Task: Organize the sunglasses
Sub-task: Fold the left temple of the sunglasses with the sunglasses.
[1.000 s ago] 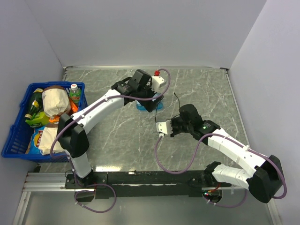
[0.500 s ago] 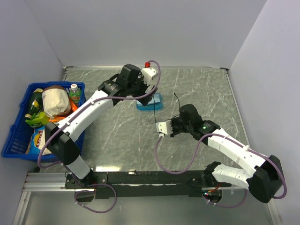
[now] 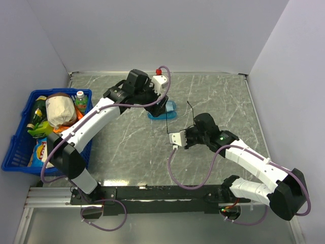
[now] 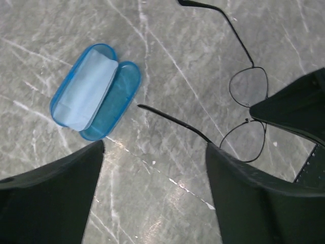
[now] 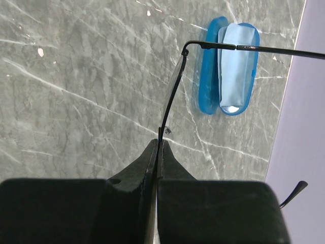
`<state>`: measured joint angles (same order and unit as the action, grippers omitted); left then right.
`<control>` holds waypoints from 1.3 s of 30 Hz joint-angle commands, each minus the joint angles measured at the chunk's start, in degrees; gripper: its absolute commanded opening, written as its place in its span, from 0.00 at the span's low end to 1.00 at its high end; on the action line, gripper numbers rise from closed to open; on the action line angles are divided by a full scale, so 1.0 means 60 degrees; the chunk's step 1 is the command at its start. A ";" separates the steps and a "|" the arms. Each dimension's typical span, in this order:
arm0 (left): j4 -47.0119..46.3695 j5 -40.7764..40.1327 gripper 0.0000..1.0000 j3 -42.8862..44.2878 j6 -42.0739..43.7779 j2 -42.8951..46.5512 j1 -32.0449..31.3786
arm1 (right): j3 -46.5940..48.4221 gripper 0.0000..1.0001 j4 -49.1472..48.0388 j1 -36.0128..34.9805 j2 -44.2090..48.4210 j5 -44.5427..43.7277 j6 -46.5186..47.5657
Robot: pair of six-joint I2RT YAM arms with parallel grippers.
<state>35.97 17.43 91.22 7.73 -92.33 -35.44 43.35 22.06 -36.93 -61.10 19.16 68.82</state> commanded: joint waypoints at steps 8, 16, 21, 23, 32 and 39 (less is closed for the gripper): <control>0.0026 0.1006 0.34 0.0163 -0.0072 -0.0240 0.0004 | -0.0048 0.00 -0.0147 0.0002 0.0252 0.0425 -0.0029; 0.0216 0.1299 0.33 0.0514 -0.0131 -0.0548 0.0003 | -0.0033 0.00 -0.0089 0.0002 0.0149 0.0498 0.0000; 0.0436 0.1620 0.27 0.0938 -0.0233 -0.0870 -0.0026 | -0.0048 0.00 -0.0074 0.0002 0.0061 0.0527 0.0044; 0.0509 0.1709 0.26 0.1128 -0.0277 -0.1104 -0.0026 | -0.0048 0.00 -0.0045 -0.0027 -0.0026 0.0601 0.0073; 0.0685 0.1724 0.26 0.1305 -0.0262 -0.1617 -0.0245 | -0.0077 0.00 -0.0133 -0.0042 -0.0100 0.0528 0.0059; 0.0802 0.1709 0.26 0.1408 -0.0233 -0.1954 -0.0421 | -0.0077 0.00 -0.0103 -0.0057 -0.0129 0.0513 0.0030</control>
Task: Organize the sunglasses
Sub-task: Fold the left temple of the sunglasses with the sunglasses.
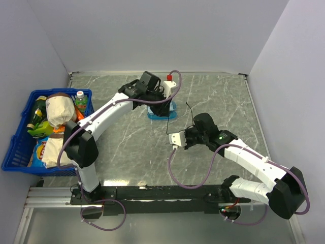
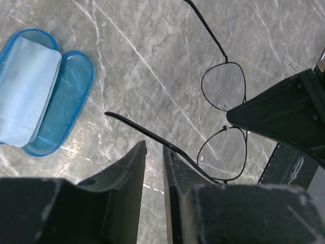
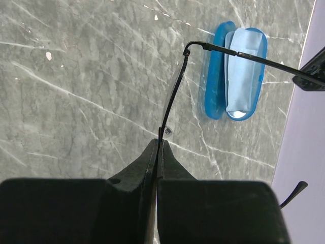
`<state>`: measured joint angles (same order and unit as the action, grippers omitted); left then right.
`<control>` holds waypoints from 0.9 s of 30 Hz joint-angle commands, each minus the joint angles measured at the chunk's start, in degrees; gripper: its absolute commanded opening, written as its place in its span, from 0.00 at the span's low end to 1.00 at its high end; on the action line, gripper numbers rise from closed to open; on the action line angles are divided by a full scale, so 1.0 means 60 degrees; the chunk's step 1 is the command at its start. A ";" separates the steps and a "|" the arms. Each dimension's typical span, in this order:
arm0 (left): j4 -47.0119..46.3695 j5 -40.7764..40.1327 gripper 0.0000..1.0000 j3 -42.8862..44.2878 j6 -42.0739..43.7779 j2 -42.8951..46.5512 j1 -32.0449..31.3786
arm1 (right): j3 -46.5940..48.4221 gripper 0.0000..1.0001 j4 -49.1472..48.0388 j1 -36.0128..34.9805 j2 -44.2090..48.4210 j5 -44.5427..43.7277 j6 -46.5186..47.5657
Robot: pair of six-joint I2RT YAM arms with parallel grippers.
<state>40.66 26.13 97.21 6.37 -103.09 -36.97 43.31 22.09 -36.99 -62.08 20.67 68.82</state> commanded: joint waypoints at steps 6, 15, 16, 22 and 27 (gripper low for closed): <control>0.0180 0.0260 0.25 0.0629 0.0051 -0.0440 -0.0313 | -0.0084 0.00 -0.0151 -0.0060 0.0079 0.0232 0.0059; 0.0122 0.0098 0.26 0.0483 0.0051 -0.0719 -0.0357 | -0.0084 0.00 -0.0092 -0.0045 0.0152 0.0320 0.0073; 0.0122 0.0098 0.26 0.0469 0.0051 -0.0748 -0.0342 | -0.0070 0.00 -0.0078 -0.0060 0.0152 0.0335 0.0074; 0.0312 0.0376 0.24 0.0732 0.0066 -0.1012 -0.0342 | -0.0084 0.00 -0.0078 -0.0060 0.0152 0.0320 0.0088; 0.0269 0.0289 0.25 0.0615 0.0139 -0.1012 -0.0357 | -0.0114 0.00 -0.0121 -0.0060 0.0138 0.0262 0.0103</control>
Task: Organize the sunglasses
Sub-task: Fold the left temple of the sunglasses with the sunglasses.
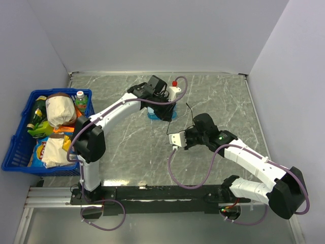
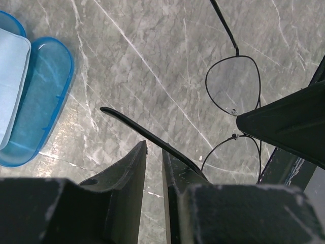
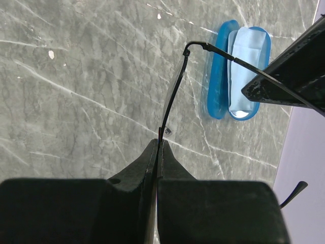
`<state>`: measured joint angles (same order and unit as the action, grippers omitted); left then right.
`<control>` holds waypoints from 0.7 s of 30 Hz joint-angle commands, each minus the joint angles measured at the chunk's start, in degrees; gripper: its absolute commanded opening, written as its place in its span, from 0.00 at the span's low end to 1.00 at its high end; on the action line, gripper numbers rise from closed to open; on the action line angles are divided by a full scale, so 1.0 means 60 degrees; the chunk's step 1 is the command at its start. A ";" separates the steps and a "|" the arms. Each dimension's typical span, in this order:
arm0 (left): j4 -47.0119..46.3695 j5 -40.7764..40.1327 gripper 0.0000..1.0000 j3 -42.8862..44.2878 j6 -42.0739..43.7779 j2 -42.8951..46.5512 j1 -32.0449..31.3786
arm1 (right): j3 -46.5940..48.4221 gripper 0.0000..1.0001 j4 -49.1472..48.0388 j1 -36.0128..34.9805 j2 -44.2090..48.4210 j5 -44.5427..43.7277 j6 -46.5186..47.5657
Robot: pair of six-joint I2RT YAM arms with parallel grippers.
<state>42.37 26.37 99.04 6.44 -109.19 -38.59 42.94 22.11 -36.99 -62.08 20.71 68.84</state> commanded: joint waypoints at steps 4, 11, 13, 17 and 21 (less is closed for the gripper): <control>-0.0031 0.0291 0.25 0.0148 0.0187 -0.0069 -0.0087 | -0.0066 0.00 -0.0140 -0.0060 0.0225 0.0400 0.0056; 0.0175 0.0207 0.26 0.0499 0.0173 -0.0288 -0.0146 | -0.0096 0.00 -0.0183 -0.0046 0.0225 0.0328 0.0114; 0.0029 -0.0407 0.25 0.0456 -0.0076 -0.0245 -0.0146 | -0.0096 0.00 -0.0169 -0.0060 0.0240 0.0313 0.0128; -0.0206 -0.0996 0.26 0.0280 -0.0384 0.0193 0.0249 | -0.0096 0.00 -0.0154 -0.0046 0.0371 0.0386 0.0099; -0.0499 -0.0631 0.30 -0.0129 -0.0516 0.0692 0.0951 | -0.0096 0.00 -0.0140 -0.0074 0.0416 0.0386 0.0143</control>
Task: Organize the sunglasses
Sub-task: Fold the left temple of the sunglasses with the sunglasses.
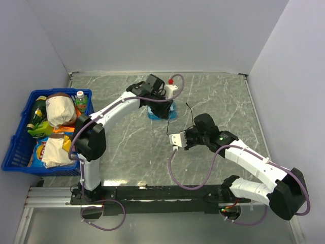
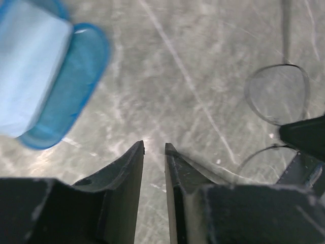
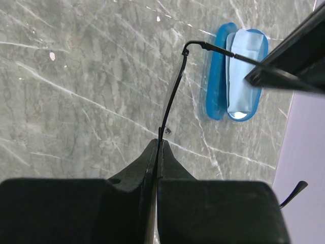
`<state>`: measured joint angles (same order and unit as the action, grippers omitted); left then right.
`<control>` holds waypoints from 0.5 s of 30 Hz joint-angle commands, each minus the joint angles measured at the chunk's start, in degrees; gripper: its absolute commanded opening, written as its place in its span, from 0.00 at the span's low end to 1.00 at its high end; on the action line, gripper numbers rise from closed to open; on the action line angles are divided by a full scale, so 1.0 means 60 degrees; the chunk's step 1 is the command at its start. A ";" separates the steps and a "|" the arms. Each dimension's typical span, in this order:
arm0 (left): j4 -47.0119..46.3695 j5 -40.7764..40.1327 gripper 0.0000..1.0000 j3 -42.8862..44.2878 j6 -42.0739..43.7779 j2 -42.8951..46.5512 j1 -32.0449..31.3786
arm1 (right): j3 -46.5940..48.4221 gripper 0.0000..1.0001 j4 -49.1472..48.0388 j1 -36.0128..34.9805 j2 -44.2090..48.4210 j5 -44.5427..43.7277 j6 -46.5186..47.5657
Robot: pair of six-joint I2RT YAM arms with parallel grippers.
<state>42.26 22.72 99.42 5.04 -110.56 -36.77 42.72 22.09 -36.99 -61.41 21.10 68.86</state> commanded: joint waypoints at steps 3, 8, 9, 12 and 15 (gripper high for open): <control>-0.0554 -0.0080 0.32 -0.0324 -0.0312 0.1200 0.0899 | -0.0030 0.00 -0.0122 -0.0046 0.0318 0.0321 0.0140; -0.0540 -0.0257 0.32 -0.0339 -0.0167 0.1537 0.0987 | -0.0059 0.00 -0.0209 -0.0075 0.0361 0.0263 0.0110; -0.0481 -0.0227 0.32 -0.0310 -0.0108 0.1610 0.0987 | -0.0074 0.00 -0.0209 -0.0046 0.0347 0.0219 0.0125; -0.0408 0.0080 0.31 -0.0295 0.0112 0.1888 0.1017 | -0.0103 0.00 -0.0239 -0.0045 0.0274 0.0101 0.0154; -0.0204 0.0591 0.28 0.0012 0.0127 0.2006 0.1017 | -0.0030 0.00 -0.0268 -0.0045 0.0230 0.0144 0.0111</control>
<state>40.58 22.28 97.34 4.91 -102.00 -30.46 42.70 21.98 -36.99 -60.86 20.99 68.95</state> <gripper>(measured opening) 0.292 0.010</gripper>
